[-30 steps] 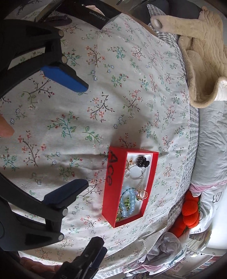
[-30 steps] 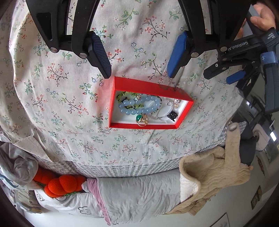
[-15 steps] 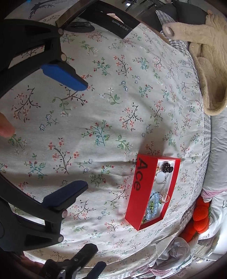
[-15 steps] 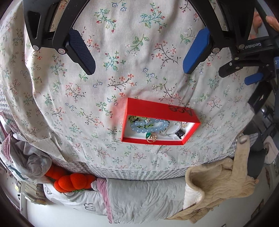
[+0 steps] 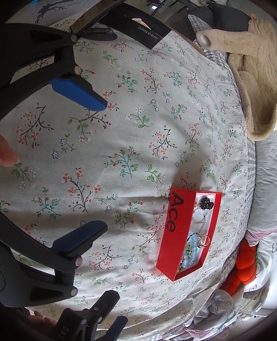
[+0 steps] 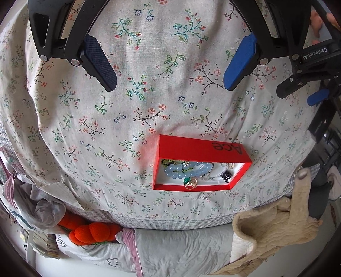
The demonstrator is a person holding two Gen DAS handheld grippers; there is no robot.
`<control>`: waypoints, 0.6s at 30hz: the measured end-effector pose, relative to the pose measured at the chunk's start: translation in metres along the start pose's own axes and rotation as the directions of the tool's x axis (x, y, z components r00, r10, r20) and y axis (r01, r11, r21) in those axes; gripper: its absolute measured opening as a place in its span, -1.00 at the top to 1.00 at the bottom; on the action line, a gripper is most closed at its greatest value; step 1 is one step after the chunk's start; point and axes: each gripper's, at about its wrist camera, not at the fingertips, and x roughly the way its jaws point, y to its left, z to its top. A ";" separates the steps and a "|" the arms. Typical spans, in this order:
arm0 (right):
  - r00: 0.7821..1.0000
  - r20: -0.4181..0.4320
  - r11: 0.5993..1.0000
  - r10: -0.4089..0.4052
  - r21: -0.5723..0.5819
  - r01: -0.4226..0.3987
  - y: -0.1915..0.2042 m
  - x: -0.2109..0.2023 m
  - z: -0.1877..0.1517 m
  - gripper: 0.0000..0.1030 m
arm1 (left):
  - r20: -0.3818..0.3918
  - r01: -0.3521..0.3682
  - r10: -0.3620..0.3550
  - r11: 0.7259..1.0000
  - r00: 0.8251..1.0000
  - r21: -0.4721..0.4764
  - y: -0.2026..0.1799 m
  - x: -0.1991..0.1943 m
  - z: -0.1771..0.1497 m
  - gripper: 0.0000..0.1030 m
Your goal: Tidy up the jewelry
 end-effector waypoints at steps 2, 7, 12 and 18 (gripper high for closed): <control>1.000 -0.001 1.000 0.000 -0.001 0.000 0.001 0.001 0.000 -0.97 | -0.001 0.001 -0.001 1.000 1.000 0.003 -0.001 0.000 0.000 -0.98; 1.000 -0.001 1.000 -0.002 -0.011 0.002 0.005 0.002 -0.001 -0.97 | 0.000 0.001 -0.001 1.000 1.000 0.004 -0.002 0.000 0.000 -0.98; 1.000 -0.005 1.000 -0.002 -0.015 0.002 0.006 0.003 -0.001 -0.97 | 0.002 -0.003 0.003 1.000 1.000 0.005 -0.001 0.000 0.000 -0.98; 1.000 -0.003 1.000 -0.003 -0.012 0.003 0.004 0.002 -0.001 -0.97 | 0.003 -0.003 0.003 1.000 1.000 0.005 -0.001 0.000 0.000 -0.98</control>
